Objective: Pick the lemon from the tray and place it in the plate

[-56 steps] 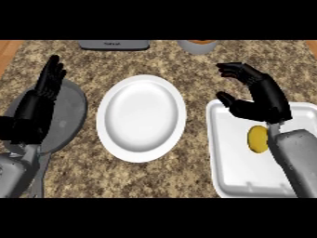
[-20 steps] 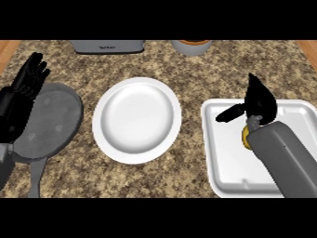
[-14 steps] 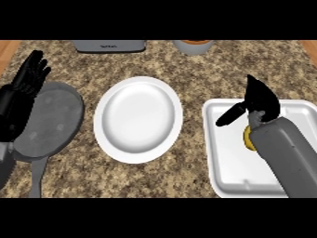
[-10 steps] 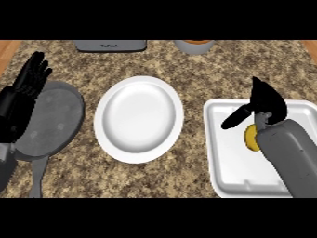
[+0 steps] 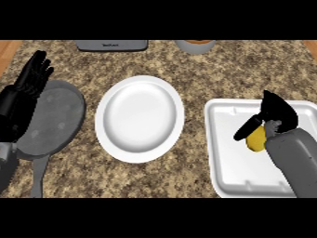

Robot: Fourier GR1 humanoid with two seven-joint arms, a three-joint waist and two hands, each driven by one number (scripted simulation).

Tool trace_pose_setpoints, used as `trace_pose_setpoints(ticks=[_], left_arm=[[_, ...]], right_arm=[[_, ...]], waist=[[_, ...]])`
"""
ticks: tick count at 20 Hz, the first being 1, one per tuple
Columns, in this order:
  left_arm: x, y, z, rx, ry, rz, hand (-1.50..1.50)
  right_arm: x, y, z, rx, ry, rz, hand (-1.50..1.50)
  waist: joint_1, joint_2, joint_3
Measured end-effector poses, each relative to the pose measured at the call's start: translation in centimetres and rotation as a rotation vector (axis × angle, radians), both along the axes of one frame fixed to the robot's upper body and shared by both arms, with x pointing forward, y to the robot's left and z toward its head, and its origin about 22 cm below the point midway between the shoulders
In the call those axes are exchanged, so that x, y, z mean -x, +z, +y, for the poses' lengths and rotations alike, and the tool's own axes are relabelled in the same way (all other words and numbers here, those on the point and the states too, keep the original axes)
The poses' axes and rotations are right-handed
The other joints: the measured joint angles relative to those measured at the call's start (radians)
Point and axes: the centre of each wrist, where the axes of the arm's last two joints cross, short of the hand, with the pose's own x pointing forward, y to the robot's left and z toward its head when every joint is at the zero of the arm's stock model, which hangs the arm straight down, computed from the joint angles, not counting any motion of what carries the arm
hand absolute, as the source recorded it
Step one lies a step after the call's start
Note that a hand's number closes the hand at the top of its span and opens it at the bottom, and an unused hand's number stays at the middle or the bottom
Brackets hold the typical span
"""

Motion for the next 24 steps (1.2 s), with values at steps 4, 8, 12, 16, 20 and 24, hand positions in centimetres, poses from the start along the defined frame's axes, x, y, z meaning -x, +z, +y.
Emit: trace_pose_setpoints(ticks=[4,8,12,16,20,24], left_arm=[[-0.1,0.2,-0.5,0.002,-0.001,-0.003,0.00],[-0.2,-0.2,-0.2,0.003,0.003,-0.013,0.00],[-0.3,0.1,-0.3,0.000,0.000,-0.007,0.00],[0.0,-0.5,-0.9,0.004,-0.006,-0.006,0.00],[0.4,-0.9,-0.5,0.000,-0.012,-0.009,0.00],[-0.2,-0.3,-0.5,-0.003,-0.008,-0.011,0.00]], right_arm=[[0.9,-1.4,-1.1,-0.006,-0.021,0.037,-1.50],[1.5,-2.3,-1.5,-0.023,-0.029,0.061,-1.50],[2.2,-3.6,-1.9,-0.045,-0.041,0.097,-1.50],[2.5,-5.3,-1.9,-0.038,-0.060,0.137,-1.50],[2.2,-6.2,-2.2,-0.016,-0.072,0.156,1.50],[2.0,-6.5,-2.5,0.079,-0.055,0.068,1.50]], waist=[[0.001,0.001,0.001],[0.005,0.002,0.001],[0.006,0.003,0.001],[0.009,0.003,0.001],[0.012,0.003,0.000],[0.010,0.000,-0.004]])
